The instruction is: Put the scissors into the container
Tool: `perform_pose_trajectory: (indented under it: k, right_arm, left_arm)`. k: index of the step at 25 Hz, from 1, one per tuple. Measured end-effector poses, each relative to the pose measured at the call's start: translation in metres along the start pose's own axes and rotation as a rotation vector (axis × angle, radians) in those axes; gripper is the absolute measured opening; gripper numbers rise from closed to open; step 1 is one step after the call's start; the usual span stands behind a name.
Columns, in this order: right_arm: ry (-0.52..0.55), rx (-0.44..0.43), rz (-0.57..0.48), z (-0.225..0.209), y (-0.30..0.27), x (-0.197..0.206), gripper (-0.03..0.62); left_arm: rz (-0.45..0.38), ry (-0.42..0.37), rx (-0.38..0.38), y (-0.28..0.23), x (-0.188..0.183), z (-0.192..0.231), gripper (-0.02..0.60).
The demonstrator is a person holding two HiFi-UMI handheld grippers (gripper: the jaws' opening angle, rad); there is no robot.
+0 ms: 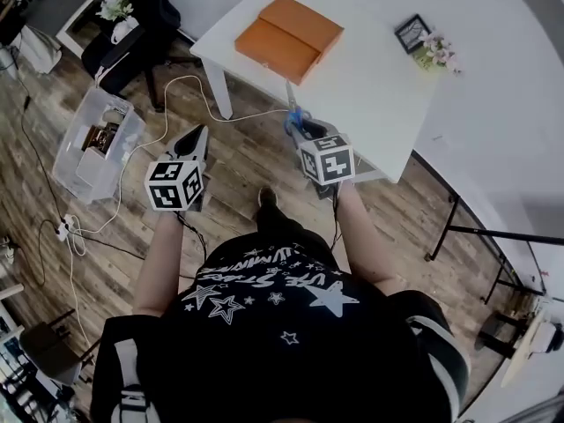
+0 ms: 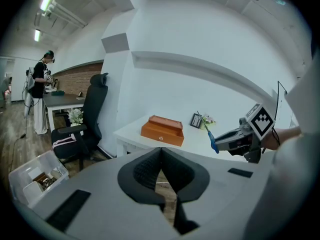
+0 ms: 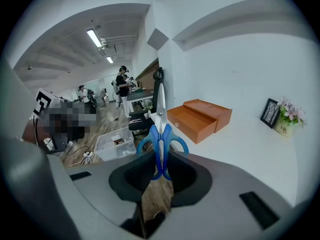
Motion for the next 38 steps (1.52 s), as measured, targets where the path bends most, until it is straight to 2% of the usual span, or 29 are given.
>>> perform_pose_trajectory:
  k: [5,8,18,23,28,34,38]
  right_arm:
    - [0.044,0.022,-0.126,0.014,0.118,-0.005,0.084]
    - [0.048,0.018,-0.147,0.005,0.128,-0.012,0.084]
    - [0.075,-0.021,-0.149,-0.056,0.078,-0.051,0.084]
    - [0.089,-0.038,-0.166,-0.052,0.080,-0.068,0.086]
    - [0.093,-0.025,-0.152,-0.038,0.055,-0.083,0.086]
    - [0.137,0.016,-0.147,-0.040,0.061,-0.096,0.086]
    - [0.196,0.045,-0.100,-0.041,0.033,-0.115,0.084]
  left_arm:
    - [-0.106,-0.070,-0.013,0.084,-0.018,-0.087,0.020]
    - [-0.113,-0.092,-0.016,0.084,-0.028,-0.101,0.020]
    - [-0.125,-0.075,-0.056,0.011,-0.064,-0.097,0.020]
    - [-0.126,-0.088,-0.070,0.018,-0.076,-0.101,0.019]
    - [-0.110,-0.081,-0.064,0.013,-0.081,-0.070,0.020]
    - [-0.112,-0.099,-0.026,0.003,-0.099,-0.068,0.020]
    - [-0.103,-0.108,0.007,-0.022,-0.121,-0.039,0.020]
Point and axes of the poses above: the fingertips, and each gripper's own axes: y backward along the fingers, z to its left, x out of its underside, the point moved 3 cm from there along y, backward along the fingers, and after that the axes turned 12 degrees about x, right-handed, at the moved point
